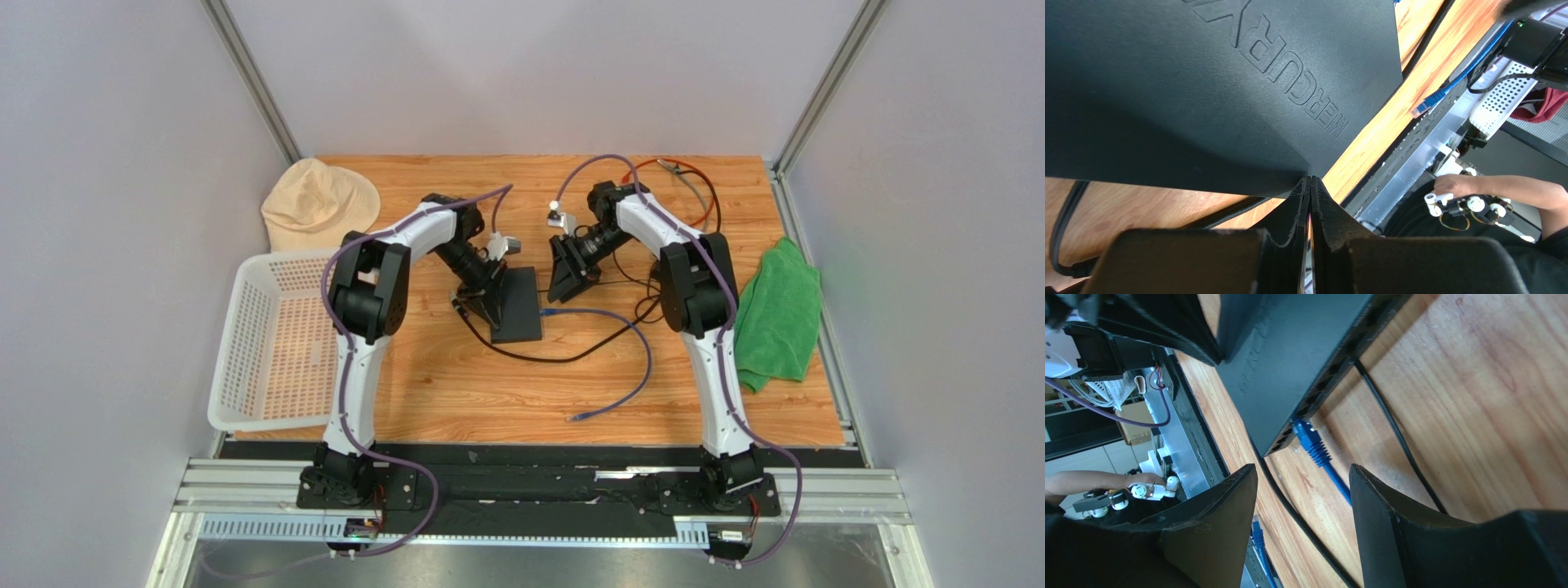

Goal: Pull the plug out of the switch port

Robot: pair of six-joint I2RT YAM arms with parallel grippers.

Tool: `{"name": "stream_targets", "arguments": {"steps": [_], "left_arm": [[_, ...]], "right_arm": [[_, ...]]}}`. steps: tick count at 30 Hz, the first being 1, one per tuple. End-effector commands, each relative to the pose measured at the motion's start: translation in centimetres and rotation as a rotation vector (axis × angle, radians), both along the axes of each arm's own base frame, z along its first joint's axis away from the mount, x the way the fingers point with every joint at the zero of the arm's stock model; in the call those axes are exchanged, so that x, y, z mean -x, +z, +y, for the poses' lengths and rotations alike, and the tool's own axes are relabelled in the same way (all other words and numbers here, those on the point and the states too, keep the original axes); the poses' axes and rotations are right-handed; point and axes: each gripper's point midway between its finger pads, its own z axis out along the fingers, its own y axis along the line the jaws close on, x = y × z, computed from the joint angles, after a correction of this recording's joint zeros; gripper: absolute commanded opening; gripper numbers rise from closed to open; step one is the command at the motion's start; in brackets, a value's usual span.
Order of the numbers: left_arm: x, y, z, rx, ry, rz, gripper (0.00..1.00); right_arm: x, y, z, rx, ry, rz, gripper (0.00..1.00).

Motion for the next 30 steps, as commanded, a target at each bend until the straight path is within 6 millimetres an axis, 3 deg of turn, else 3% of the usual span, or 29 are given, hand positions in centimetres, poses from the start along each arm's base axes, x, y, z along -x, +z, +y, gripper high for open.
{"name": "stream_targets", "arguments": {"steps": [1, 17, 24, 30], "left_arm": [[-0.5, -4.0, 1.8, -0.129, -0.042, -0.049, 0.09], [-0.4, -4.1, 2.0, -0.134, -0.051, -0.049, 0.08], [-0.4, -4.1, 2.0, -0.138, -0.054, -0.051, 0.08], [-0.5, -4.1, 2.1, -0.138, -0.056, -0.050, 0.08]], "right_arm": [[-0.2, -0.3, 0.6, -0.018, 0.037, -0.024, 0.60], [0.4, -2.9, 2.6, -0.019, 0.067, 0.025, 0.58], [1.0, -3.8, 2.1, -0.013, 0.089, 0.042, 0.54], [2.0, -3.3, 1.8, -0.063, 0.126, 0.058, 0.50]]}}
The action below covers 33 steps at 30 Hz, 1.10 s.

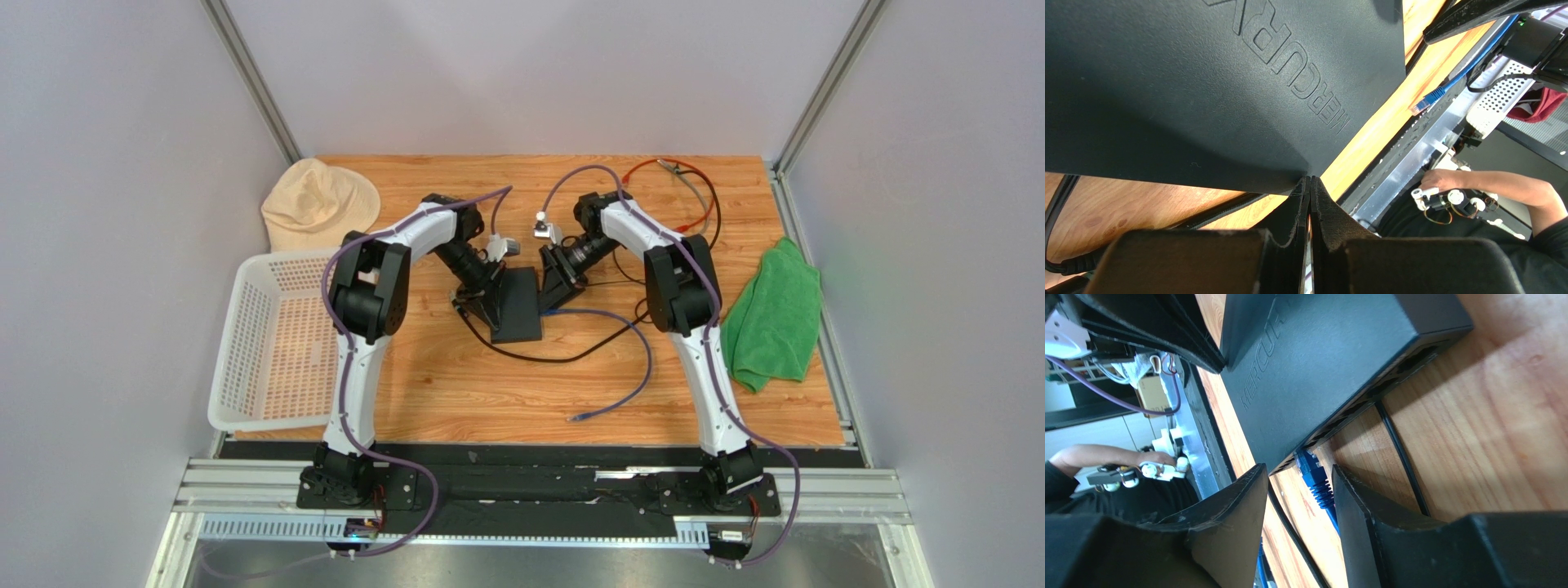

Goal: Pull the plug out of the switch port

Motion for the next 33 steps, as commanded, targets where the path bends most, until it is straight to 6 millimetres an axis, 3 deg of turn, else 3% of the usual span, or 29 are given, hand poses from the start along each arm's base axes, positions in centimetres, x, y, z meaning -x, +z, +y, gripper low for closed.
{"name": "stream_targets", "arguments": {"steps": [1, 12, 21, 33], "left_arm": [[-0.8, -4.1, 1.9, -0.120, -0.061, -0.071, 0.08], [-0.8, -4.1, 1.9, -0.119, -0.061, -0.071, 0.08], [-0.8, -4.1, 1.9, -0.120, -0.061, -0.071, 0.08], [-0.8, -4.1, 1.9, -0.118, -0.068, -0.079, 0.08]], "right_arm": [[0.6, -1.3, -0.5, -0.008, 0.049, -0.013, 0.49], [0.3, -2.5, -0.7, 0.044, 0.039, -0.021, 0.38], [0.1, -3.7, -0.7, 0.130, 0.030, -0.042, 0.47], [0.3, -5.0, -0.6, 0.205, 0.045, -0.068, 0.41]]}}
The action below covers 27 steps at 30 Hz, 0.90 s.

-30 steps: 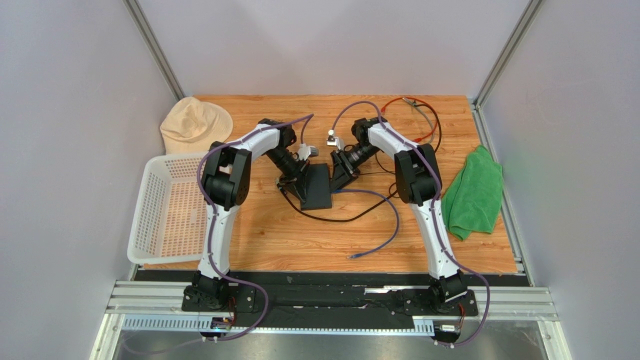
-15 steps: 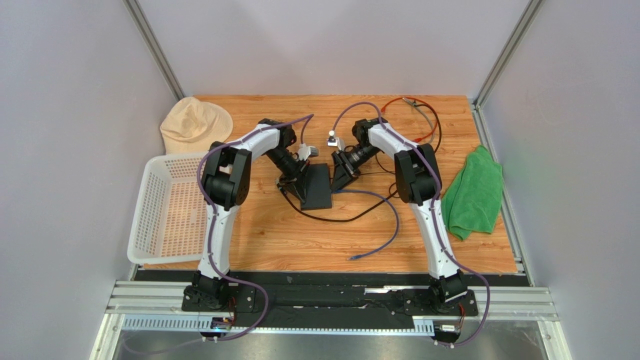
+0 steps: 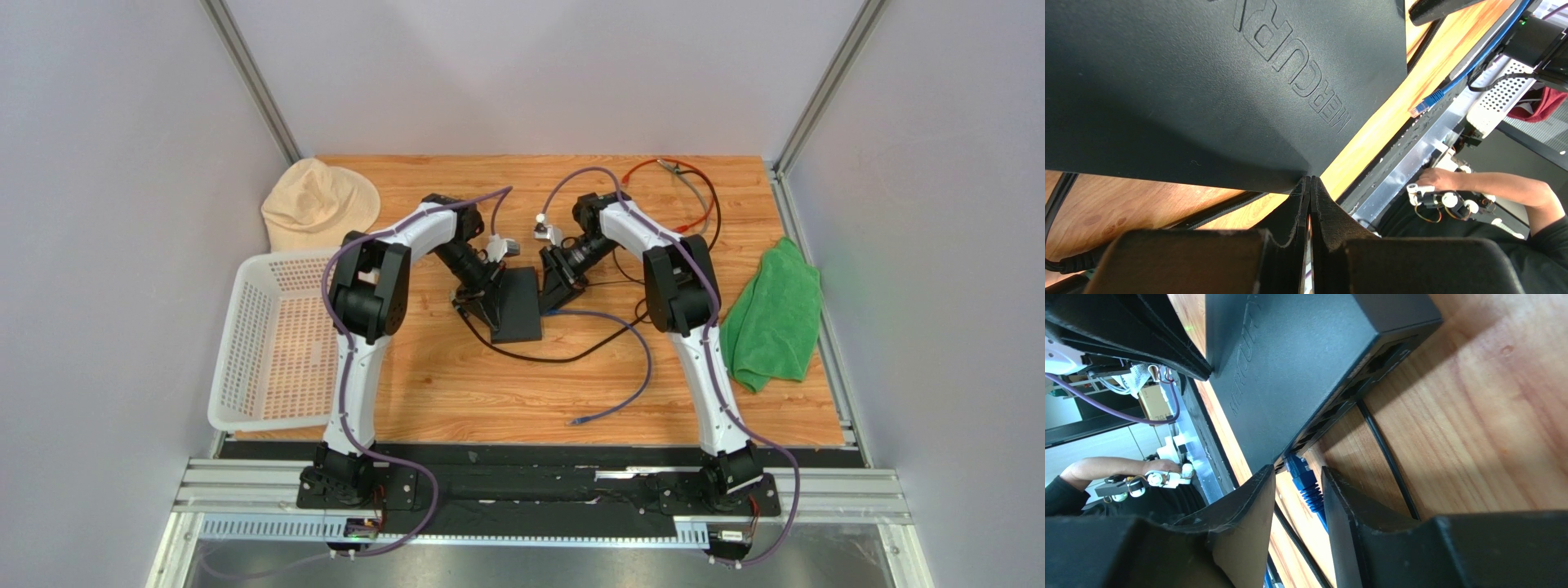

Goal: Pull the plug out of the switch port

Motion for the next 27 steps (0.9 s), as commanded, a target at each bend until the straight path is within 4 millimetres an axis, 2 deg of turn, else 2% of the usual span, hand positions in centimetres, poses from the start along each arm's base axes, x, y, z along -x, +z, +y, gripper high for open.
{"name": "stream_targets", "arguments": {"steps": [1, 6, 9, 13, 15, 19, 23, 27], "left_arm": [[-0.85, -4.08, 1.82, -0.115, -0.070, -0.083, 0.08], [-0.80, -4.09, 1.83, -0.118, -0.071, -0.082, 0.08], [-0.74, -4.15, 1.85, -0.121, -0.074, -0.082, 0.08], [-0.77, -4.10, 1.82, -0.123, -0.076, -0.086, 0.08], [-0.77, -4.10, 1.82, -0.123, -0.076, -0.086, 0.08], [-0.77, -4.08, 1.80, -0.121, -0.076, -0.086, 0.08], [-0.80, -4.13, 1.81, -0.123, -0.076, -0.086, 0.08], [-0.76, -4.15, 1.83, -0.123, -0.076, -0.085, 0.08]], "right_arm": [[0.25, -4.20, -0.49, 0.151, 0.072, -0.091, 0.41], [0.24, -4.19, -0.57, 0.158, 0.071, -0.091, 0.49], [0.25, -4.23, -0.53, 0.155, 0.070, -0.090, 0.43], [0.23, -4.31, -0.54, 0.157, 0.070, -0.090, 0.45], [0.13, -4.39, -0.56, 0.163, 0.066, -0.092, 0.41], [0.05, -4.60, -0.54, 0.178, 0.067, -0.102, 0.40], [-0.01, -4.74, -0.60, 0.190, 0.065, -0.105, 0.34], [-0.19, -5.04, -0.69, 0.211, 0.062, -0.116, 0.33]]}}
